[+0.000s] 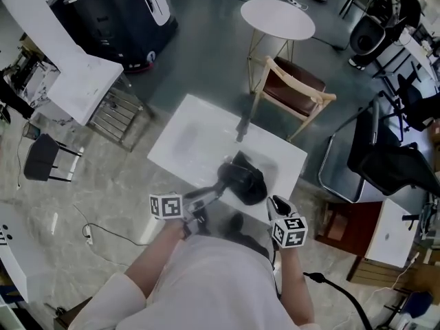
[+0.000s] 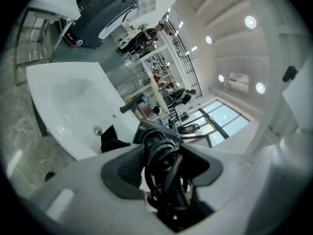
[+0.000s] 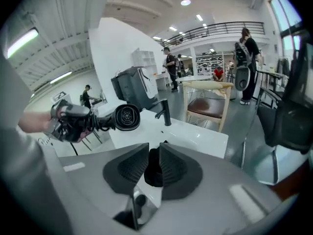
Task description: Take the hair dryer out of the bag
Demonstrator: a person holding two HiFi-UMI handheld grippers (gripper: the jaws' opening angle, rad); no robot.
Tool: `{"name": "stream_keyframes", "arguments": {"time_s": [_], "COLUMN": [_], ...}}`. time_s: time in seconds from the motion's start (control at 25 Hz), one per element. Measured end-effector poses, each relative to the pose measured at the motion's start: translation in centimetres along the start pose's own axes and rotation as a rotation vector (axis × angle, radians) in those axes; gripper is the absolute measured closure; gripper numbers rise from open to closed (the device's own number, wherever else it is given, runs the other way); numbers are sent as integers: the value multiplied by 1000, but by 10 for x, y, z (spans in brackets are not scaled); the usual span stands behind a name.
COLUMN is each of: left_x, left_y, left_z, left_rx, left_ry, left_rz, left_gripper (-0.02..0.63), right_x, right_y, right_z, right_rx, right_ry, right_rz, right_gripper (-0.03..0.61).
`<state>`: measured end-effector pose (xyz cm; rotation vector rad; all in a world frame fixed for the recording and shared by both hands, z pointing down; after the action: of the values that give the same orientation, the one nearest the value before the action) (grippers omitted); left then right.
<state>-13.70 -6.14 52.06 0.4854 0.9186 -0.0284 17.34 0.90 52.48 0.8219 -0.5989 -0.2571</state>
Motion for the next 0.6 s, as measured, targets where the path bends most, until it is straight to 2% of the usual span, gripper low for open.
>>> {"name": "stream_keyframes", "arguments": {"time_s": [0.2, 0.6], "left_x": [-3, -1], "left_y": [-23, -61], "left_z": [-15, -45], "left_rx": [26, 84], "left_ry": [24, 73], "left_rz": [3, 18], "left_gripper": [387, 387], "right_x": [-17, -38], "right_y": [-10, -30], "right_z": [-14, -28], "right_rx": [163, 255], "right_ry": [27, 20], "right_rz": [133, 148], "right_gripper": [572, 574]}}
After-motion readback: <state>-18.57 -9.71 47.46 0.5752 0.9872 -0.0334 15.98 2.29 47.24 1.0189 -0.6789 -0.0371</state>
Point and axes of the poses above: the fingertips, and each gripper's own axes: z forward along the fingers, x to its right, y out of its underside, the point moved 9 cm from there along -z, backward along the fingers, and after that the axes turned 15 degrees about -y, right-handed, at the moved point
